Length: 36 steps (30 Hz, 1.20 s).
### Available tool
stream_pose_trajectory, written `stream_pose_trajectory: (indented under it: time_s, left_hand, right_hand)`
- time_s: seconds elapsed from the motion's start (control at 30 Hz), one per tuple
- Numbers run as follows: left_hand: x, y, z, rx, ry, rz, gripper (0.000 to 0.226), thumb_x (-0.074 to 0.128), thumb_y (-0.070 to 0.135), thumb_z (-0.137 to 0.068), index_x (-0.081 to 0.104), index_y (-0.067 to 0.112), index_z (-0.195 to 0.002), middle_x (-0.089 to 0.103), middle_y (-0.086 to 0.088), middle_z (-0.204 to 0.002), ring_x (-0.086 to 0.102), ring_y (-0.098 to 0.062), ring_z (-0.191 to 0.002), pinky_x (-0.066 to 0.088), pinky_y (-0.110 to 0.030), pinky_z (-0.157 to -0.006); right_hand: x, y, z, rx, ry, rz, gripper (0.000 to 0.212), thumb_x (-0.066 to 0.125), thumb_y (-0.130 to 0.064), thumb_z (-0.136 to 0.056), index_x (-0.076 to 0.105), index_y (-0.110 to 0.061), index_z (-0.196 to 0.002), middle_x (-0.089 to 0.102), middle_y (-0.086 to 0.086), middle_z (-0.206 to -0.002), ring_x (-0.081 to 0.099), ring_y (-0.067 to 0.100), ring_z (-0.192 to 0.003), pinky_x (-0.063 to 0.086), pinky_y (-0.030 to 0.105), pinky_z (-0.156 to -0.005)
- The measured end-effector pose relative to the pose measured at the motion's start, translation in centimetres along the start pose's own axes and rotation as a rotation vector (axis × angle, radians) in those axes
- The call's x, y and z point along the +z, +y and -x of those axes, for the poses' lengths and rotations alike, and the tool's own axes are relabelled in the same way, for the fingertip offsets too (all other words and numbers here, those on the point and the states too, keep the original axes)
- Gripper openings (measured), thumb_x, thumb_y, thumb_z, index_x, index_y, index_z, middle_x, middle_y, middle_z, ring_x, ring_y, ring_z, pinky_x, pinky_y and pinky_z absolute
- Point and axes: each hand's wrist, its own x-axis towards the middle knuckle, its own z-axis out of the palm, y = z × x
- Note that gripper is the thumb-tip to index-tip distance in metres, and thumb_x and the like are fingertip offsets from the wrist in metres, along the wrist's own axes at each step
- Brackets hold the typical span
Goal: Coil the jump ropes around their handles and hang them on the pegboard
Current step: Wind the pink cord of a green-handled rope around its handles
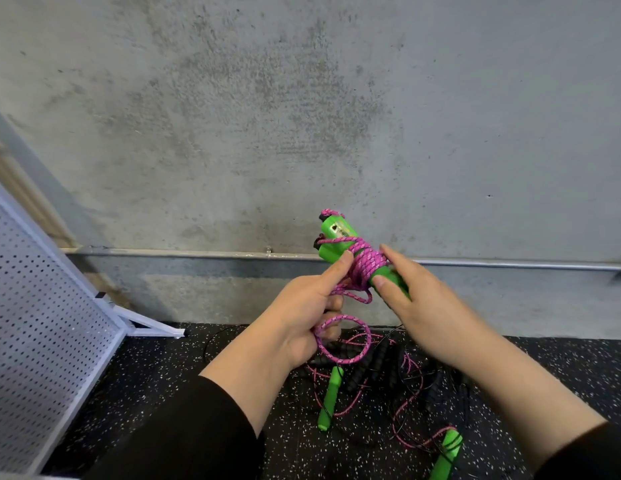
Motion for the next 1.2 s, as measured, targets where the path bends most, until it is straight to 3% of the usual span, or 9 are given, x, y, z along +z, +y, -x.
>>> stream_pose_trajectory:
  time_s: [0.13,0.33,0.5,0.63,0.73,0.87,1.0,1.1,1.2]
  left_hand:
    - [0.0,-0.1,-0.2,-0.012,-0.022,0.032,0.038,0.073,0.057,-0.079,0.053,0.025,-0.085,0.028,0.007,-0.059,0.016,-0.005,-0.039,0.016,-0.019,-0.039]
    - [0.4,-0.7,-0.3,0.022,0.046,0.025,0.033,0.075,0.048,-0.086,0.053,0.025,-0.077,0.026,0.008,-0.054,0.017,-0.006,-0.039,0.015,-0.019,-0.040]
    - [0.3,-0.5,-0.3,0.088,0.010,-0.001,0.031,0.071,0.043,-0.090,0.049,0.026,-0.078,0.020,0.006,-0.056,0.014,-0.008,-0.043,0.013,-0.023,-0.045]
    - [0.4,-0.3,-0.1,0.165,-0.022,-0.026,0.033,0.071,0.041,-0.089,0.047,0.025,-0.072,0.022,0.007,-0.053,0.014,-0.008,-0.043,0.007,-0.028,-0.051]
    - [0.2,-0.1,-0.2,0.162,-0.035,-0.035,0.032,0.069,0.040,-0.091,0.050,0.024,-0.071,0.027,0.006,-0.056,0.016,-0.007,-0.043,0.011,-0.021,-0.043]
    - [-0.1,0.0,-0.2,0.106,-0.057,-0.095,0.034,0.067,0.034,-0.096,0.068,0.022,-0.064,0.028,0.005,-0.060,0.018,-0.006,-0.045,0.013,-0.023,-0.045]
    - [-0.1,-0.1,-0.3,0.078,-0.035,-0.037,0.020,0.059,0.017,-0.101,0.071,0.001,-0.104,0.028,0.006,-0.055,0.030,-0.008,-0.048,0.027,-0.025,-0.056]
    - [0.1,-0.1,-0.3,0.053,-0.021,0.107,0.018,0.057,0.013,-0.102,0.069,0.001,-0.103,0.029,0.005,-0.055,0.038,-0.010,-0.044,0.049,-0.028,-0.053]
    - [0.2,0.4,-0.3,0.025,0.006,0.183,0.019,0.053,0.015,-0.103,0.067,0.003,-0.103,0.029,0.006,-0.053,0.034,-0.007,-0.039,0.045,-0.022,-0.043]
  right_hand:
    - [0.0,-0.2,-0.1,0.040,0.088,0.015,0.088,0.075,-0.042,-0.087,0.026,-0.025,-0.159,0.053,0.003,-0.135,0.045,0.020,-0.131,0.035,0.034,-0.112]
    - [0.7,-0.6,0.4,-0.064,0.119,0.248,0.097,0.081,-0.050,-0.078,0.033,-0.021,-0.157,0.048,-0.002,-0.116,0.045,0.017,-0.117,0.039,0.028,-0.100]
    - [-0.7,-1.2,0.4,0.220,0.083,-0.688,0.046,0.075,-0.052,-0.079,0.065,-0.028,-0.116,0.067,0.010,-0.109,0.066,0.014,-0.086,0.052,0.034,-0.077]
    - [-1.5,-1.7,1.3,0.462,-0.351,-1.180,0.035,0.066,-0.031,-0.091,0.064,-0.013,-0.122,0.073,0.022,-0.109,0.072,0.037,-0.084,0.064,0.044,-0.072]
    - [-1.2,-1.1,1.3,0.377,-0.366,-1.070,0.025,0.063,-0.018,-0.096,0.061,-0.011,-0.120,0.070,0.022,-0.094,0.062,0.027,-0.066,0.059,0.035,-0.060]
    - [-1.2,-0.3,0.4,0.265,-0.052,-0.814,0.020,0.063,-0.009,-0.097,0.060,-0.013,-0.116,0.069,0.018,-0.088,0.058,0.023,-0.059,0.052,0.033,-0.053]
    - [-1.4,0.5,-0.1,0.152,0.076,-0.374,0.032,0.067,-0.019,-0.095,0.055,-0.024,-0.124,0.067,0.001,-0.079,0.060,0.011,-0.060,0.052,0.031,-0.058]
    - [-1.4,0.4,0.0,0.075,0.062,-0.186,0.053,0.066,-0.037,-0.095,0.043,-0.035,-0.142,0.066,-0.014,-0.103,0.063,0.004,-0.090,0.042,0.020,-0.073]
    - [-1.4,0.1,0.3,0.086,-0.033,-0.142,0.065,0.044,-0.067,-0.092,0.035,-0.040,-0.150,0.062,-0.013,-0.125,0.058,0.009,-0.111,0.040,0.026,-0.090]
